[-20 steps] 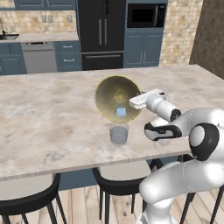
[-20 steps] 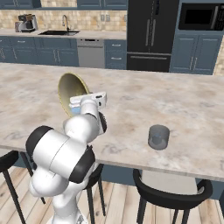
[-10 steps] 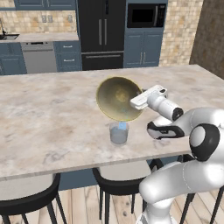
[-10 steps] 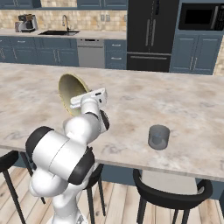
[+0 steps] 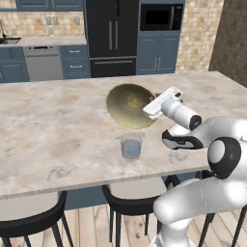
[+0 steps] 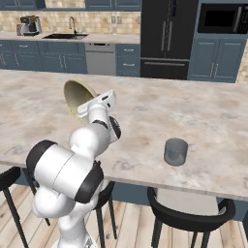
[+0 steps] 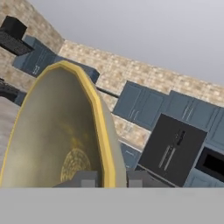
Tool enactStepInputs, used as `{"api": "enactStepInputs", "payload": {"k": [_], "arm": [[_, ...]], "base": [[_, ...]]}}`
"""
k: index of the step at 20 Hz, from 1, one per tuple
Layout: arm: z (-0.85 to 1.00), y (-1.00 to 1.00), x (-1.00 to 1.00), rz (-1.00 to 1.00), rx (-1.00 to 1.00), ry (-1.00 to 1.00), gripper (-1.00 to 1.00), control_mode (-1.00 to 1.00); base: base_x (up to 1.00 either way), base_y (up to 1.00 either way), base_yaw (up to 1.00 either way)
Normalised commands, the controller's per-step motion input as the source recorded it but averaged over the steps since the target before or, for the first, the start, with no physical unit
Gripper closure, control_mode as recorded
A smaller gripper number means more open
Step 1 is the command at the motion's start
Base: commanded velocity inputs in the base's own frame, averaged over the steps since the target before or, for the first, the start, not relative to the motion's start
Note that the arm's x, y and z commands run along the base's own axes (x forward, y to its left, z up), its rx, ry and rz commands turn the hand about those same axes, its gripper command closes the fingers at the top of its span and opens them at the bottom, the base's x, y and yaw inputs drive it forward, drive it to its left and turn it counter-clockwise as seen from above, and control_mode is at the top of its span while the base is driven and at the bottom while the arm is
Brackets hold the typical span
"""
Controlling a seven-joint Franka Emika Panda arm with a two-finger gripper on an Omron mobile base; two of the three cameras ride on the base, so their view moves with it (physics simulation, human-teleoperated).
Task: There are four ice cubes in the ice bowl. Place two ice cubes in each glass of water.
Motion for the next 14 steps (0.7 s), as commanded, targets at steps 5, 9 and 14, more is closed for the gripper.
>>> {"api": "enactStepInputs", "payload": {"k": [5, 9, 14], "arm": [[0.00, 0.75, 0.18, -0.07, -0.12, -0.09, 1.00, -1.00], [0.00, 0.44, 0.00, -0.04, -0.09, -0.06, 1.00, -1.00], [0.01, -0.29, -0.11, -0.22, 0.00, 0.03, 1.00, -1.00]], "base": [[0.00, 0.00, 0.00], [0.00, 0.00, 0.00], [0.00, 0.00, 0.00]]}}
